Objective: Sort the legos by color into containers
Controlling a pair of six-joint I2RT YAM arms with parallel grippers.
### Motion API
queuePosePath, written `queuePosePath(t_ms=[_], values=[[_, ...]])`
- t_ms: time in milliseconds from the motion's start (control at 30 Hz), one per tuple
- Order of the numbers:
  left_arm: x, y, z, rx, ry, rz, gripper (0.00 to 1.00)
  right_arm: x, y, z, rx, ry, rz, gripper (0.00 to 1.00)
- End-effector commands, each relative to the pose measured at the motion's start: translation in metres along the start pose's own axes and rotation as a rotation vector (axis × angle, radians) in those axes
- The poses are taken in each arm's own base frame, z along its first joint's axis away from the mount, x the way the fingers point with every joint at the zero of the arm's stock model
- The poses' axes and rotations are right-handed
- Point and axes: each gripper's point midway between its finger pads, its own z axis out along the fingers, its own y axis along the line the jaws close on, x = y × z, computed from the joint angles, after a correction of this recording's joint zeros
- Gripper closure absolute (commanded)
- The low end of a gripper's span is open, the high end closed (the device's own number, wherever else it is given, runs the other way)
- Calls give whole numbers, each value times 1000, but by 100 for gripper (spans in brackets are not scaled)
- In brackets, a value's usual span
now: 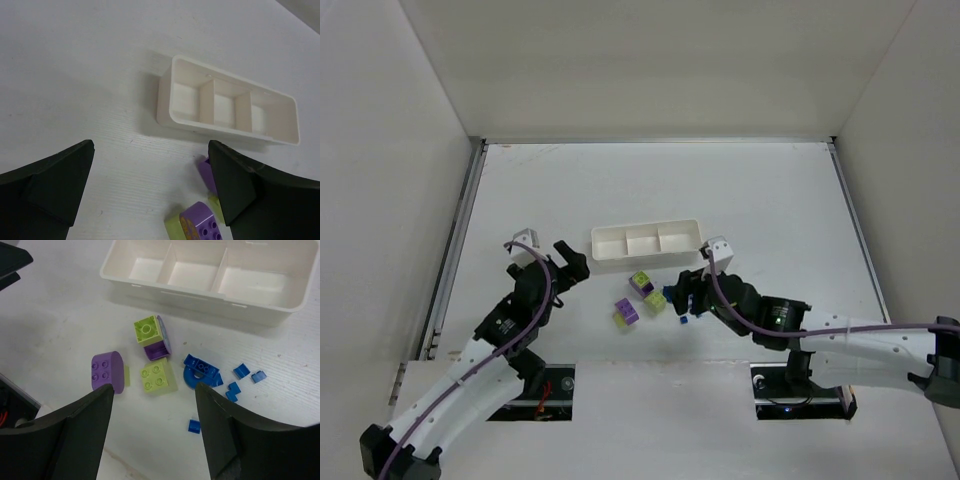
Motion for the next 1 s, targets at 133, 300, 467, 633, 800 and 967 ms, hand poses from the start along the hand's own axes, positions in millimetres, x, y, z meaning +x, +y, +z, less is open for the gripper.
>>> queuePosePath(t_ms=[133,300,467,633,800,967], values=[[-23,-25,17,73,-91,-90,0,-20,-2,-10,-42,-99,52,61],[-16,-28,22,128,-136,-208,0,-12,-3,-4,-53,-52,50,81],[-12,-32,14,183,-128,-209,0,1,2,11,-35,3,24,77],[10,-22,13,161,-64,-164,0,20,36,15,-92,56,-46,53],[21,-29,2,170,21,-127,0,35,70,22,-150,89,-108,33],[28,-26,1,138,69,-73,0,41,92,37,-197,94,-145,23]])
